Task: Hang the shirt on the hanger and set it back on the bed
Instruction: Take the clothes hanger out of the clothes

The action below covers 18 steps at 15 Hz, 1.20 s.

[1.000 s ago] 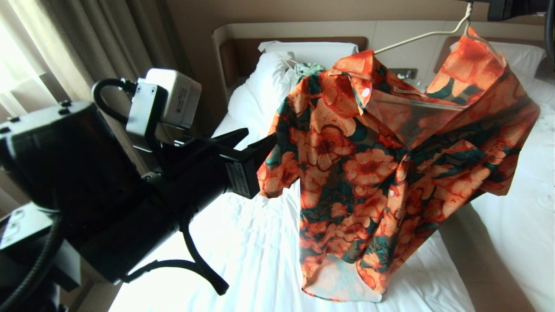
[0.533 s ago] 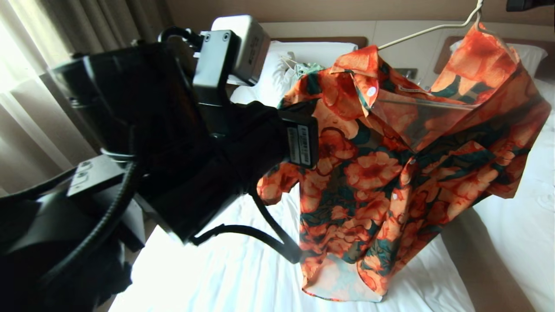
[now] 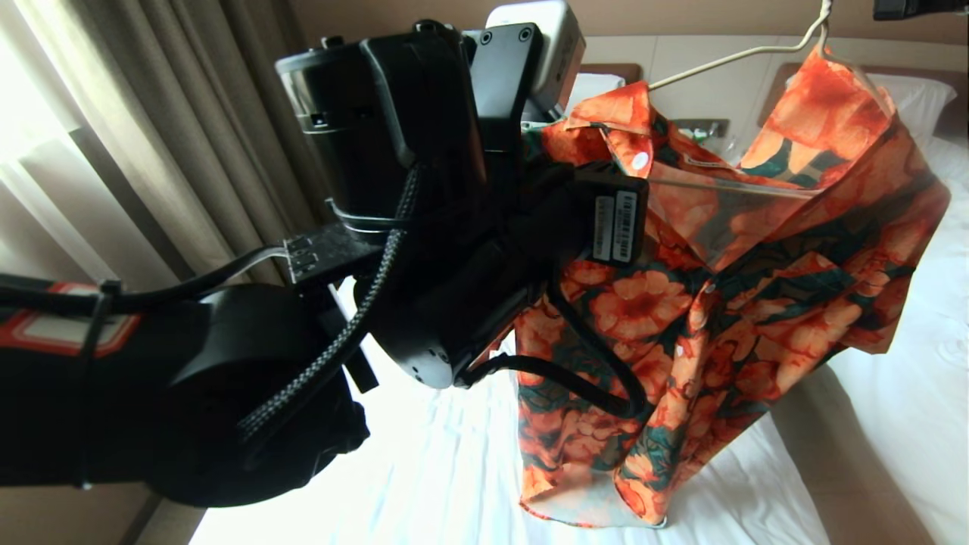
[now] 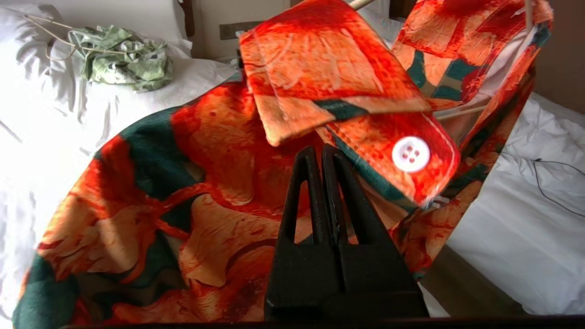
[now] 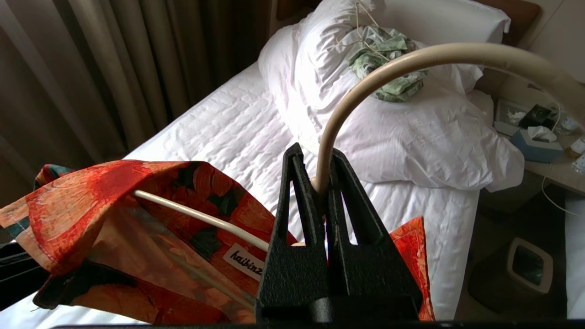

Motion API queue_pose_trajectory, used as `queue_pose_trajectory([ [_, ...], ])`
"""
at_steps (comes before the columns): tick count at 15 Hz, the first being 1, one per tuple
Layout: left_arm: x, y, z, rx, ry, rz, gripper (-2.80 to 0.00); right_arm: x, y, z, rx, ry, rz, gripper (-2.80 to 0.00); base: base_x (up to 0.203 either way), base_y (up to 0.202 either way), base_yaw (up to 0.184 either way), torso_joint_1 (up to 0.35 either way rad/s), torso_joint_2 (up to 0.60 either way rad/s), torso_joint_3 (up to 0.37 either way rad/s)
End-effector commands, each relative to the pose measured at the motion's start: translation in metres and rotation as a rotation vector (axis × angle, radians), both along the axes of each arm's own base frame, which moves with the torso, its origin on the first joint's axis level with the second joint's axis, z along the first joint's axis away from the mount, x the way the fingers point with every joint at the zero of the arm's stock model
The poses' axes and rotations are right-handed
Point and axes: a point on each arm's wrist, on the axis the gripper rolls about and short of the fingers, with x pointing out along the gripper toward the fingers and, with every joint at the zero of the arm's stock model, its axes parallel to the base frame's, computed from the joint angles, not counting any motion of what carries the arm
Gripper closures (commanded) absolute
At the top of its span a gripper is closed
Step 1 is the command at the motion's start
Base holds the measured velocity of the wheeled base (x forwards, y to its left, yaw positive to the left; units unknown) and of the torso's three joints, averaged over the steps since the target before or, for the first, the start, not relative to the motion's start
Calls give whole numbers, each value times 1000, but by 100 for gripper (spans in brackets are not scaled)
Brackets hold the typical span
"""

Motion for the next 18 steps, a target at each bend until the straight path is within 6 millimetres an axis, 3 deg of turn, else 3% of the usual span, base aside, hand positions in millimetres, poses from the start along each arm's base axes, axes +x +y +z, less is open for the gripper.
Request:
queue_pose_trajectory([
  [1, -6, -9, -6, 9, 9, -23, 0, 8, 5, -5, -11, 19, 6, 0, 0, 0, 0, 0, 0, 0],
  [6, -23, -18, 2, -16, 0, -59, 0, 11, 12, -9, -21, 32, 26, 0, 0, 0, 0, 0, 0, 0],
  [11, 2, -33, -11, 5, 10, -22, 0, 8, 15, -10, -23, 36, 39, 0, 0, 0, 0, 0, 0, 0],
  [18, 19, -41, 14, -42, -21, 10, 0, -2, 17, -10, -22, 35, 67, 0, 0, 0, 0, 0, 0, 0],
])
